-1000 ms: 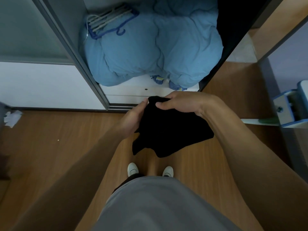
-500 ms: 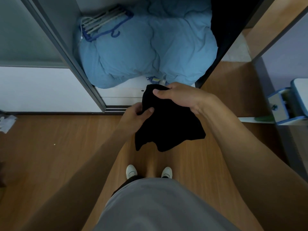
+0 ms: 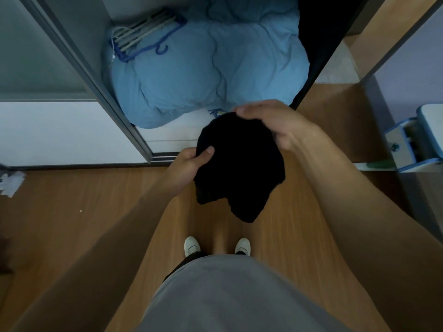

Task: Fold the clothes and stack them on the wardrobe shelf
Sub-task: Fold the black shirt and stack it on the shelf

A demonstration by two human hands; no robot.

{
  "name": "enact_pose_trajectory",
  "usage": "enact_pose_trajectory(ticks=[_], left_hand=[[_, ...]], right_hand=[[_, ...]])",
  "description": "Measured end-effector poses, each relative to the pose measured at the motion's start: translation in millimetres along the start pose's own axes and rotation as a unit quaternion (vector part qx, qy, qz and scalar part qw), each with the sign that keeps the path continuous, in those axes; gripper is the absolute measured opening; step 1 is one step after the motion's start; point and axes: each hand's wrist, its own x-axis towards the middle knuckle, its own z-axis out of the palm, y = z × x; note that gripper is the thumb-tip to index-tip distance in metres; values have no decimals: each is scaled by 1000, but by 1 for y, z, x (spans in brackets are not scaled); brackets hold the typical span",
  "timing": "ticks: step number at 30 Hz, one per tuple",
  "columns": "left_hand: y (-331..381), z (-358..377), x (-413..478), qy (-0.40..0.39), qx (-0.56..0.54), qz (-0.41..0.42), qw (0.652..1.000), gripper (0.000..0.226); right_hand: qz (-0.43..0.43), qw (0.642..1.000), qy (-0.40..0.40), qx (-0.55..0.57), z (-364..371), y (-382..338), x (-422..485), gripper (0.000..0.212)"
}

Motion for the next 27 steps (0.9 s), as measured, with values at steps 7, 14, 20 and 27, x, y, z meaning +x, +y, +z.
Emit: enact_pose_trajectory(ticks=[7,14,20,27], left_hand=[[28,13,-1,92,-193,-12,977,32],[41,6,-7,122,-204,-14,971,34],[50,-14,-11,147,-155,-65,975,25],[76,-9,-7,102,-213,-129,963,31]], right_hand=[[53,992,-11,115,-25,66,12,55],[99,989,-70,79,2,112,8,39],[-37,992,25,116,-8,74,4,20],[-56,985,-156,56,-4,65,-14,24]])
